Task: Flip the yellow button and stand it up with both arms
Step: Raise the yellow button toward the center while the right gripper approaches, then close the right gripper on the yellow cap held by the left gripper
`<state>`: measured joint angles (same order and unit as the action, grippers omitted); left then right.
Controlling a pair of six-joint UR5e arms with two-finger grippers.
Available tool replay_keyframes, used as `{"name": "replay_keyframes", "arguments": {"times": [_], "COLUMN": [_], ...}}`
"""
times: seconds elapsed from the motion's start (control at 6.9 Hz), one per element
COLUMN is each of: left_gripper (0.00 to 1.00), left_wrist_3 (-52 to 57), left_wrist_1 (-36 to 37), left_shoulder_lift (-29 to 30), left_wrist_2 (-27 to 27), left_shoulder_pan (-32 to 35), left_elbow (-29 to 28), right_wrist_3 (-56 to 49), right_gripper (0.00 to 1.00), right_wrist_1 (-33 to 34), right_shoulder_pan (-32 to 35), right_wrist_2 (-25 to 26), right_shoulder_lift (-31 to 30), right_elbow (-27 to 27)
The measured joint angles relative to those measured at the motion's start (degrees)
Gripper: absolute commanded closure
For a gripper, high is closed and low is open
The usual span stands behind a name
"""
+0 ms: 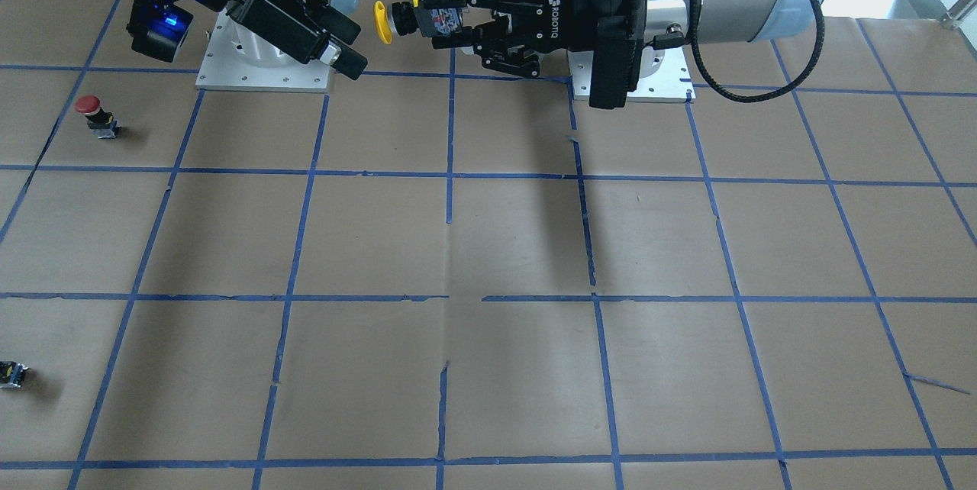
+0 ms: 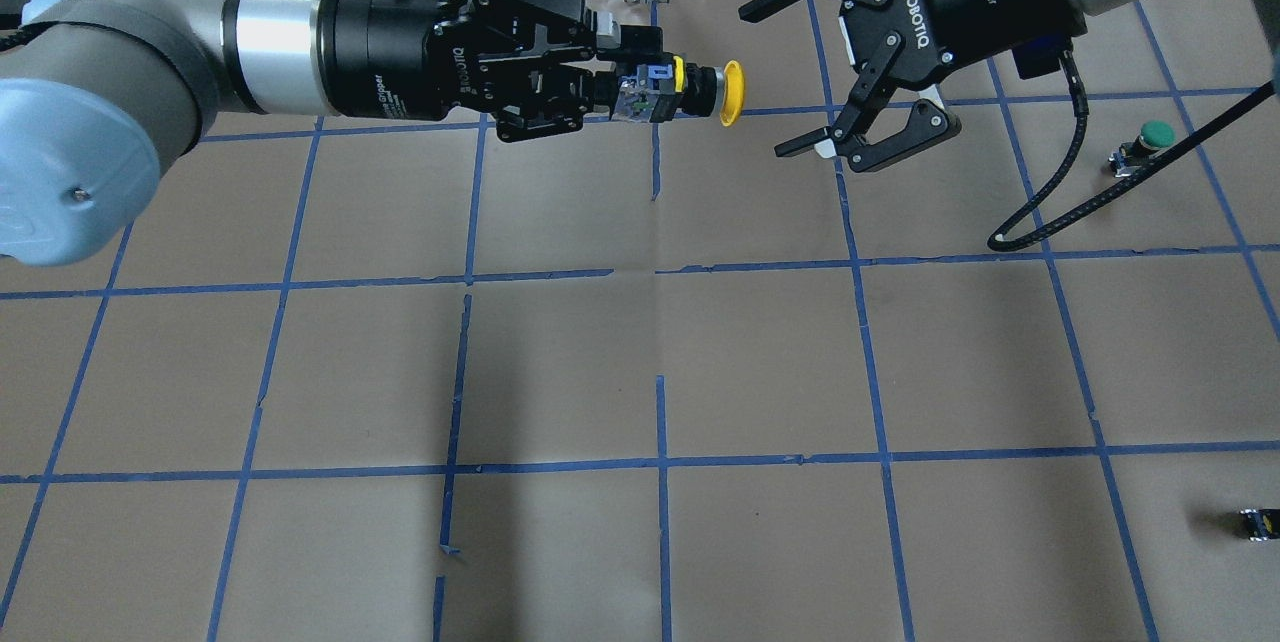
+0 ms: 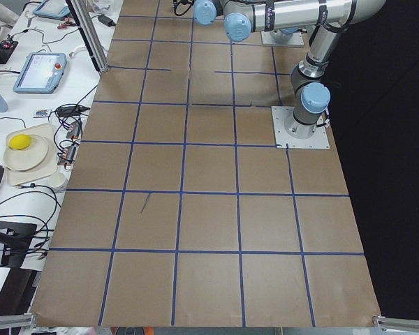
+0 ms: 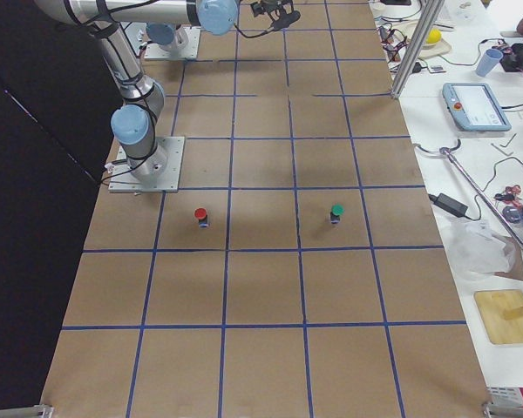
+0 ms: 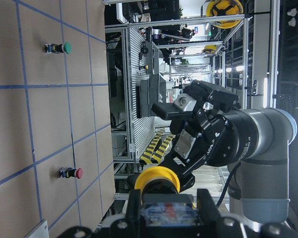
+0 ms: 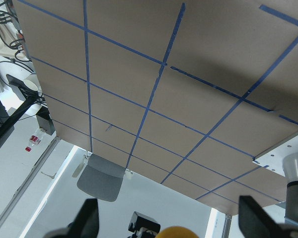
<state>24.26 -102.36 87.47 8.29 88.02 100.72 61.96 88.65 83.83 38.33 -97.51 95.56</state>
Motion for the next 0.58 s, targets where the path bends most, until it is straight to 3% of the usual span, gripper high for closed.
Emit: {"name": "replay_keyframes", "arguments": {"times": [0.58], "left_gripper": [0.98], "left_wrist_3": [-0.09], "left_wrist_1": [1.15], "left_shoulder_lift": [0.06], "left_wrist_2": [-1.57], "left_shoulder_pan": [0.78], "left_elbow": [0.72], "right_wrist_3": [3.28], "right_gripper": [0.0], "right_wrist_1": [-0.76], "right_shoulder_pan": [0.07], "right_wrist_2": [-2.35], "right_shoulder_lift": [-2.32], "right_elbow": [0.24]}}
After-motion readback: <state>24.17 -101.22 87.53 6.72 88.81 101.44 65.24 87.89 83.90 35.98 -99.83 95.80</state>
